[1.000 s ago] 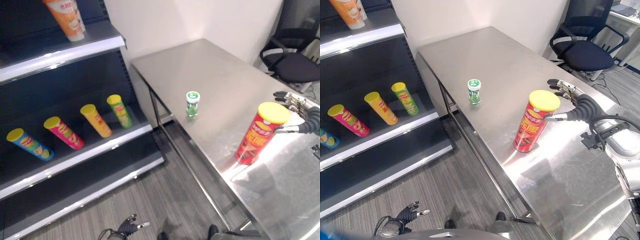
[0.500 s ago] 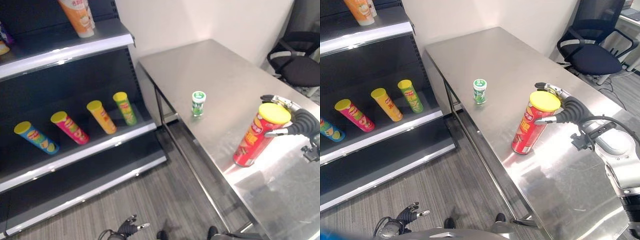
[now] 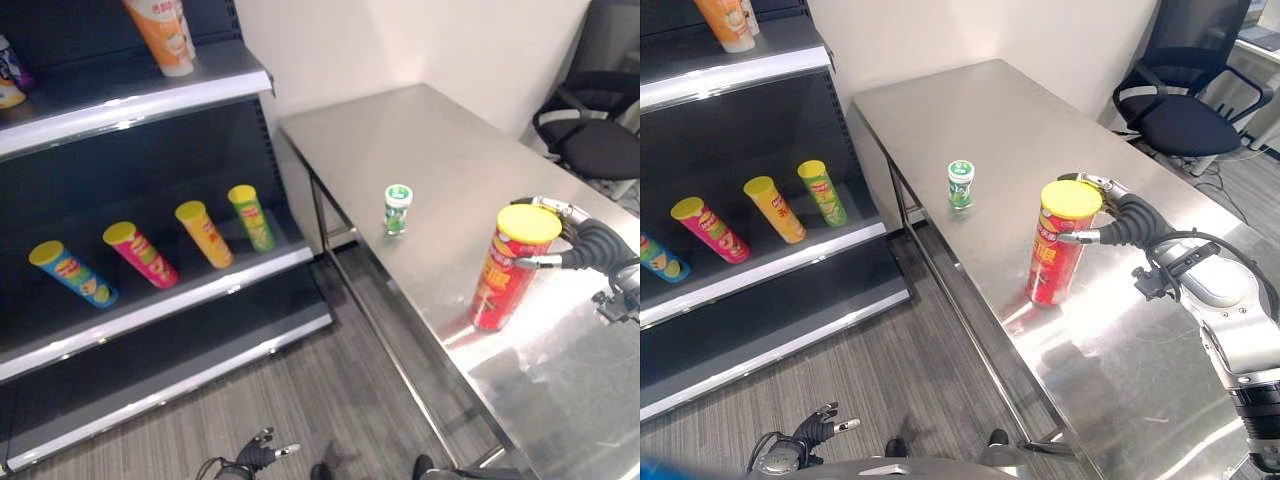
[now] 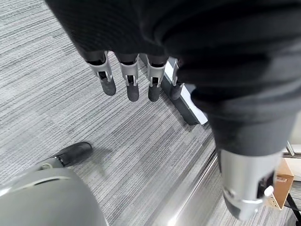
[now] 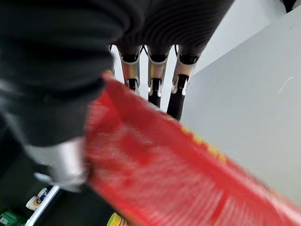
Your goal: Put the goods on the table back onto the shelves and tidy them up.
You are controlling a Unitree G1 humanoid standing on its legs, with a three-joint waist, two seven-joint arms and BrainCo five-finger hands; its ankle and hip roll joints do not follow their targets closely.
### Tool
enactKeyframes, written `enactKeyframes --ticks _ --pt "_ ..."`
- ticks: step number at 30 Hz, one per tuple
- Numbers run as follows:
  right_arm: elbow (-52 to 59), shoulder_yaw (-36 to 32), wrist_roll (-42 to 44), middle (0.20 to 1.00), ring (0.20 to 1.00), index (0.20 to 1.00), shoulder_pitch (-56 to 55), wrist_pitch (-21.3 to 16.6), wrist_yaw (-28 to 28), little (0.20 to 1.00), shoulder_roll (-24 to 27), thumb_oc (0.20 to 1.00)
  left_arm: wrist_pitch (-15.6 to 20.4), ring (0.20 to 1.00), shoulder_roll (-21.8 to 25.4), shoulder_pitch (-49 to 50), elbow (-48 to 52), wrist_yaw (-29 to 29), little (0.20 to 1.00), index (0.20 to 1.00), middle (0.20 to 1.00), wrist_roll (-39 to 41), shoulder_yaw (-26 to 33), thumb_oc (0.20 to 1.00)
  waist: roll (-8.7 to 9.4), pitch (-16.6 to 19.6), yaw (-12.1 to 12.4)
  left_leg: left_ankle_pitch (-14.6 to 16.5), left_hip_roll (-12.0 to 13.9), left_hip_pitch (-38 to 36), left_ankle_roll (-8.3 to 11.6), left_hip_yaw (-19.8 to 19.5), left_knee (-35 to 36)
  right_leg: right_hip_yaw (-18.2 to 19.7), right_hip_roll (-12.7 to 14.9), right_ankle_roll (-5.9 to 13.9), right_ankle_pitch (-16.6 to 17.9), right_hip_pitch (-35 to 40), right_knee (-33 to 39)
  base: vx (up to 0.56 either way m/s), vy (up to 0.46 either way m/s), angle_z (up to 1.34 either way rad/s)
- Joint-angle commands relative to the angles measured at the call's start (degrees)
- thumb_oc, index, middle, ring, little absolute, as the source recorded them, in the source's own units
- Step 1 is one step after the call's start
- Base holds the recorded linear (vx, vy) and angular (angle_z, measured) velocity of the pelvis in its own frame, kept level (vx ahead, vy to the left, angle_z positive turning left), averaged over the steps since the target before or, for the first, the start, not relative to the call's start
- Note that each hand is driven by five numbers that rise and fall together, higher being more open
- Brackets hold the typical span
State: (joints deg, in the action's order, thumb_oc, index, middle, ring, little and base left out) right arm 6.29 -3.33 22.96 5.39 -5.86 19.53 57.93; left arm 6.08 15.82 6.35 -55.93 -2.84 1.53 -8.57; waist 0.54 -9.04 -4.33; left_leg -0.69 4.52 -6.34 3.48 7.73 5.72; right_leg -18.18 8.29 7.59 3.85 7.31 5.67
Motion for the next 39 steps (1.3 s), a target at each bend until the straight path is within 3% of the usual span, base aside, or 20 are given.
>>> enactKeyframes --ticks 1,10,15,17,18,20,23,25,26,27,28,29,30,31,32,33,35,36,37,39 --pt "1.61 0.43 1.15 0.2 0.2 0.2 4.75 -2.61 -1.59 0.2 0.27 0.2 1.69 1.0 1.22 -3.49 -0.06 0.31 1.0 1.0 1.0 0.49 -0.6 1.0 1.76 0.64 2.15 1.95 3.68 -1.03 3.77 6.61 -1.53 -0.32 1.46 1.56 -11.69 3.86 -3.91 0.0 0.0 0.0" --pt "4.04 -4.92 -3.08 0.2 0.2 0.2 5.59 -5.36 -8.51 0.2 -4.11 0.2 1.97 1.0 2.28 -3.22 1.22 1.14 1.0 1.0 1.0 1.43 1.15 1.0 1.43 0.39 2.54 1.93 4.95 -0.16 4.22 5.44 -2.98 0.65 -0.04 0.41 -13.07 3.85 -3.2 -0.01 -0.052 0.01" --pt "7.37 -6.63 -7.08 0.2 0.2 0.2 7.57 -7.08 -12.9 0.2 -6.14 0.2 2.4 1.0 2.25 -3.65 4.29 3.5 1.0 1.0 1.0 6.15 2.78 1.0 2.21 -3.1 4.55 3.08 4.82 9.09 6.42 -0.74 -14.47 -0.61 -0.44 -1.5 -14.58 4.03 -2.9 -0.12 -0.048 0.4" --pt "7.03 -6.94 -10.65 0.2 0.2 0.2 6.96 -7.36 -14.46 0.2 -5.42 0.2 2.44 1.0 1.91 -2.53 5.95 3.2 1.0 1.0 1.0 7.7 3.27 1.0 1.94 -2.96 4.83 1.18 9.5 8.79 7.8 -1.26 -12.98 -1.99 0.26 -0.76 -14.38 4.51 -2.87 0.04 0.18 0.65" --pt "7.06 -6.94 -10.69 0.2 0.2 0.2 6.92 -7.35 -14.48 0.2 -5.43 0.2 2.45 1.0 1.9 -2.49 5.95 3.2 1.0 1.0 1.0 7.71 3.26 1.0 1.89 -3.01 4.82 1.14 9.58 8.63 7.88 -1.27 -12.84 -2.0 0.17 -0.79 -14.43 4.6 -2.9 0.03 0.216 0.54" --pt "7.66 -7.79 -10.95 0.2 0.2 0.2 5.55 -7.3 -14.18 0.2 -5.05 0.2 2.76 1.0 1.88 -2.08 5.45 3.26 1.0 1.0 1.0 8.05 3.66 1.0 1.88 -3.42 4.13 -0.82 14.0 7.04 8.29 -0.72 -11.32 -2.82 2.57 0.04 -14.37 4.17 -4.42 0.0 0.356 0.47" --pt "7.49 -8.76 -11.88 0.2 0.2 0.2 3.22 -7.57 -14.57 0.2 -4.76 0.2 3.16 1.0 2.86 -1.94 4.92 3.6 1.0 1.0 1.0 7.24 4.26 1.0 0.79 -3.05 2.7 -8.28 21.2 4.41 10.29 -0.76 -8.72 -3.39 7.28 2.79 -13.96 1.46 -8.33 0.03 0.582 0.14" --pt "9.01 -10.38 -12.52 0.2 0.2 0.2 0.97 -7.08 -13.77 0.2 -5.71 0.2 3.4 1.0 4.08 -1.74 5.74 3.22 1.0 1.0 1.0 7.15 4.46 1.0 -0.1 -1.25 2.96 -6.67 20.1 3.12 11.52 -7.63 -7.63 -1.68 11.13 5.35 -12.25 -0.18 -10.39 0.14 0.65 0.06" --pt "9.18 -10.58 -12.52 0.2 0.2 0.2 0.73 -7.0 -13.73 0.2 -5.79 0.2 3.38 1.0 4.13 -1.73 5.77 3.21 1.0 1.0 1.0 7.16 4.38 1.0 0.0 -1.19 2.94 -6.5 19.97 3.32 11.52 -7.79 -7.88 -1.8 11.26 5.44 -12.25 -0.13 -10.38 0.18 0.546 0.1" --pt "9.34 -13.05 -13.81 0.2 0.2 0.2 -0.92 -6.68 -13.88 0.2 -6.74 0.2 3.29 1.0 4.59 -2.62 5.7 2.69 1.0 1.0 1.0 5.6 3.47 1.0 0.26 0.01 2.27 1.07 17.37 3.62 11.52 -7.36 -8.17 -2.33 15.29 7.41 -8.84 1.11 -9.68 0.12 0.373 0.13" --pt "9.5 -13.27 -13.84 0.2 0.2 0.2 -1.17 -6.63 -13.87 0.2 -6.84 0.2 3.3 1.0 4.66 -2.67 5.67 2.69 1.0 1.0 1.0 5.58 3.36 1.0 0.46 0.01 2.43 1.38 17.15 3.75 11.52 -7.35 -8.61 -2.33 15.48 7.41 -8.71 1.23 -9.46 0.14 0.546 0.4" --pt "9.05 -14.02 -14.75 0.2 0.2 0.2 -1.86 -6.28 -13.89 0.2 -7.35 0.2 3.22 1.0 4.99 -3.18 5.58 2.29 1.0 1.0 1.0 4.55 2.97 1.0 0.55 0.16 2.09 3.29 16.31 3.55 11.51 -6.68 -8.19 -2.22 17.05 7.41 -5.48 0.77 -9.78 -0.02 0.513 0.62" --pt "8.65 -13.27 -17.07 0.2 0.2 0.2 -1.95 -5.89 -15.12 0.2 -9.16 0.2 3.01 1.0 6.09 -4.32 5.07 2.2 1.0 1.0 1.0 2.96 2.35 1.0 1.45 -0.08 2.31 5.93 13.35 2.85 9.38 -4.37 -7.24 -1.92 21.56 7.41 5.61 -2.14 -10.5 -0.03 0.517 0.5" --pt "8.63 -13.18 -17.15 0.2 0.2 0.2 -1.84 -5.88 -15.18 0.2 -9.24 0.2 3.01 1.0 6.13 -4.35 5.05 2.2 1.0 1.0 1.0 2.93 2.41 1.0 1.76 -0.01 2.47 5.9 12.97 2.91 9.18 -4.13 -7.27 -1.67 21.87 7.41 6.03 -2.31 -10.18 -0.08 0.558 0.23" --pt "8.15 -11.89 -18.45 0.2 0.2 0.2 -0.62 -5.73 -15.99 0.2 -10.0 0.2 3.06 1.0 6.8 -4.71 5.16 2.25 1.0 1.0 1.0 1.5 2.08 1.0 1.78 -0.28 2.91 6.11 10.96 2.67 7.81 -2.15 -6.76 -3.68 24.56 7.41 10.61 -3.83 -10.53 -0.05 0.412 -0.08" --pt "8.41 -11.43 -19.17 0.2 0.2 0.2 -0.55 -5.75 -16.11 0.2 -10.26 0.2 2.87 1.0 7.42 -4.51 6.03 1.88 1.0 1.0 1.0 1.12 2.04 1.0 1.23 -0.49 2.94 6.26 9.79 2.4 6.69 -1.04 -6.4 -4.69 24.73 7.41 8.64 -3.99 -11.09 -0.07 0.786 -0.2" --pt "8.15 -11.18 -20.34 0.2 0.2 0.2 0.21 -5.8 -17.58 0.2 -11.12 0.2 2.28 1.0 8.39 -5.01 5.77 1.32 1.0 1.0 1.0 1.19 2.79 1.0 -0.1 -1.21 2.33 4.45 6.35 1.85 4.55 0.23 -3.26 -2.14 16.95 4.81 -1.91 -6.4 -16.42 -0.05 0.669 0.19" --pt "8.08 -11.46 -20.78 0.2 0.2 0.2 0.28 -5.76 -17.83 0.2 -10.96 0.2 2.05 1.0 8.37 -5.15 5.27 1.28 1.0 1.0 1.0 0.86 2.88 1.0 -0.57 -1.34 2.12 4.03 5.83 1.62 4.08 0.16 -2.45 -1.89 14.3 3.86 -5.03 -7.14 -18.4 -0.02 0.244 0.33" --pt "8.08 -11.49 -20.79 0.2 0.2 0.2 0.3 -5.76 -17.84 0.2 -10.95 0.2 2.06 1.0 8.35 -5.2 5.25 1.28 1.0 1.0 1.0 0.86 2.88 1.0 -0.59 -1.27 2.1 3.84 5.84 1.79 4.07 0.12 -2.38 -1.91 14.29 3.76 -4.99 -7.33 -18.44 -0.03 0.22 0.16" --pt "8.46 -10.92 -20.5 0.2 0.2 0.2 1.26 -5.75 -17.9 0.2 -10.85 0.2 1.71 1.0 8.13 -5.99 3.52 1.29 1.0 1.0 1.0 0.1 2.21 1.0 -0.76 -1.93 1.5 2.88 3.95 1.62 2.69 -0.06 -1.62 -0.94 6.68 1.36 -11.31 -9.89 -21.77 -0.04 0.236 0.22"
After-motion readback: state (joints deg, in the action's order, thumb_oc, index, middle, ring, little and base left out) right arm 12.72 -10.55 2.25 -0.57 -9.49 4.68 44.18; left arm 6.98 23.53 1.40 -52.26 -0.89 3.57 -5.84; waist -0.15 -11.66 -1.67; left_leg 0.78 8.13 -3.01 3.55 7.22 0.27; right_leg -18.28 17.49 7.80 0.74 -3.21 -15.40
